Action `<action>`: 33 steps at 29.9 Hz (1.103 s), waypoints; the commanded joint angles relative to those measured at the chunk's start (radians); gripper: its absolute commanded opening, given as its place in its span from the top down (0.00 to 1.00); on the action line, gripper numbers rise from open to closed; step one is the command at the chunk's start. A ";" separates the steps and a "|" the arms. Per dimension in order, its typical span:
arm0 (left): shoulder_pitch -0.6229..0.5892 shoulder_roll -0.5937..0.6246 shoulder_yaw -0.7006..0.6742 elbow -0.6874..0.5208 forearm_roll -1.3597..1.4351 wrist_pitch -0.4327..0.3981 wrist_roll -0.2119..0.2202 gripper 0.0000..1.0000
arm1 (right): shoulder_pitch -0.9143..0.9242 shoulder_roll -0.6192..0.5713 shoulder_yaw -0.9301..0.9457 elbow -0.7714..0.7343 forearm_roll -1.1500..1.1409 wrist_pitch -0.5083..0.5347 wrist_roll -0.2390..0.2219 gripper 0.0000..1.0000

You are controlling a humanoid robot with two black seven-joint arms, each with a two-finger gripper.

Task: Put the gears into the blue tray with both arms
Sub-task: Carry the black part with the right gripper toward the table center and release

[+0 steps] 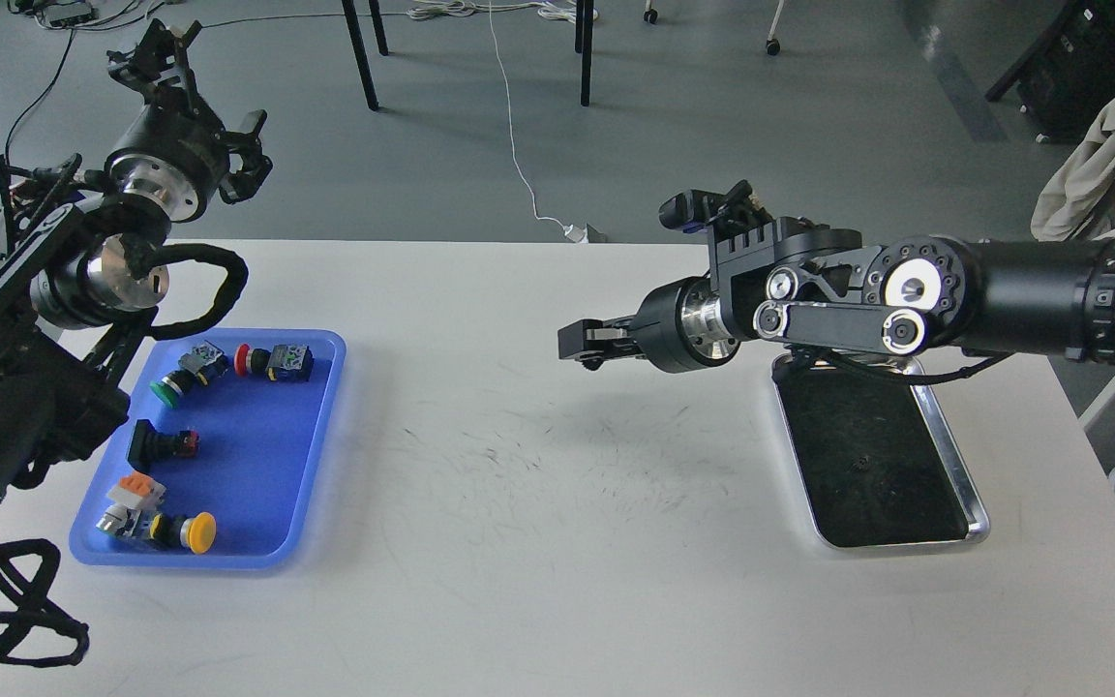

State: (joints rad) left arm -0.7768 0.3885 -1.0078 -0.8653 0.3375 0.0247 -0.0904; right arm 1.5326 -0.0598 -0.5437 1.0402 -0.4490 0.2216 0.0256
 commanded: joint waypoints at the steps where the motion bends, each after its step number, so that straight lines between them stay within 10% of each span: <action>1: -0.004 0.003 0.000 0.000 0.000 0.000 0.000 0.02 | -0.022 0.060 0.001 -0.071 0.036 -0.015 0.014 0.98; 28: 0.002 0.015 0.000 0.000 -0.002 -0.002 -0.002 0.02 | -0.302 0.060 0.082 -0.091 0.084 -0.061 0.039 0.98; 33: 0.002 0.021 0.000 -0.001 -0.002 -0.002 -0.002 0.02 | -0.302 0.060 0.084 -0.082 0.082 -0.064 0.037 0.80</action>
State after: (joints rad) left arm -0.7748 0.4043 -1.0078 -0.8652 0.3359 0.0229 -0.0917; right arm 1.2312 0.0001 -0.4616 0.9523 -0.3651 0.1614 0.0644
